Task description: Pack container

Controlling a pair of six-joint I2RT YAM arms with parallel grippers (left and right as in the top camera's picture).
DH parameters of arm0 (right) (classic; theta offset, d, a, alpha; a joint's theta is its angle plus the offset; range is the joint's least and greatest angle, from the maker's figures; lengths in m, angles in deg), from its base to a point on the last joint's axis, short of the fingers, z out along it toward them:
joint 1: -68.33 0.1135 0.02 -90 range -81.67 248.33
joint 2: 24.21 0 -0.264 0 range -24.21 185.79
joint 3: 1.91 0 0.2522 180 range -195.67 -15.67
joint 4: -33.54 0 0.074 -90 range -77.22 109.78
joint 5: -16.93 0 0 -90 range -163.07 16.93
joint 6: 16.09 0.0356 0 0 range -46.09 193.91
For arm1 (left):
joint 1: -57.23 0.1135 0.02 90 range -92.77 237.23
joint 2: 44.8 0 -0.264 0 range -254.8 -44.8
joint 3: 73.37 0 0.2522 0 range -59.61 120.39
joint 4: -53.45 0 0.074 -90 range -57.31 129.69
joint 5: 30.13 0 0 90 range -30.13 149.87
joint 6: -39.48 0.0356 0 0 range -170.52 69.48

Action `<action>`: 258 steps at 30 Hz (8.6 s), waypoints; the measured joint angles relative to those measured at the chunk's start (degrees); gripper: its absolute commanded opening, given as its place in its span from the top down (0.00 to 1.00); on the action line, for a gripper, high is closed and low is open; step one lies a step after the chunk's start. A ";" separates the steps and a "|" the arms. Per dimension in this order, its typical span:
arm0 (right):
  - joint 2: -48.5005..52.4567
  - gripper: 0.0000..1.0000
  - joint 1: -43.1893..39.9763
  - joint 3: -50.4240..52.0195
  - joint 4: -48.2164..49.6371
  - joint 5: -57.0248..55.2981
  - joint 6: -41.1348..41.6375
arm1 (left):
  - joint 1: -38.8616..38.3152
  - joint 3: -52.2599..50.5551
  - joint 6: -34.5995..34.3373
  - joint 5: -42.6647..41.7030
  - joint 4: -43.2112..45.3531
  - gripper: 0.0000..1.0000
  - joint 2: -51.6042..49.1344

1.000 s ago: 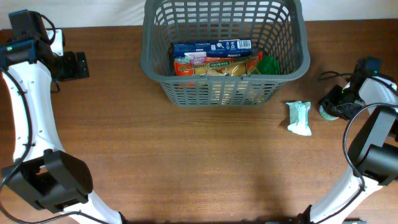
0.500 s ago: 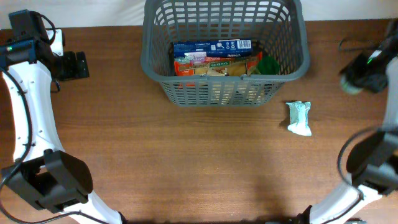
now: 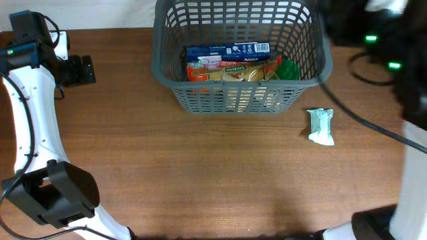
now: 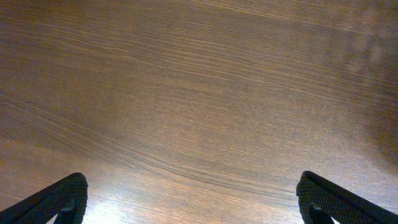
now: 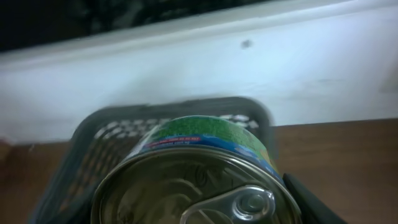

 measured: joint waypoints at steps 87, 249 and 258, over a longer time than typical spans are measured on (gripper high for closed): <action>11.19 0.01 -27.19 64.43 21.07 10.69 -7.50 | 0.00 0.00 0.00 0.00 0.00 0.01 0.00; 6.08 0.01 -27.87 -16.74 -18.38 6.05 -11.82 | 0.00 0.00 0.00 0.00 0.00 0.01 0.00; -3.04 0.01 -27.74 -5.49 -6.78 4.81 -12.02 | 0.00 0.00 0.00 0.00 0.00 0.01 0.00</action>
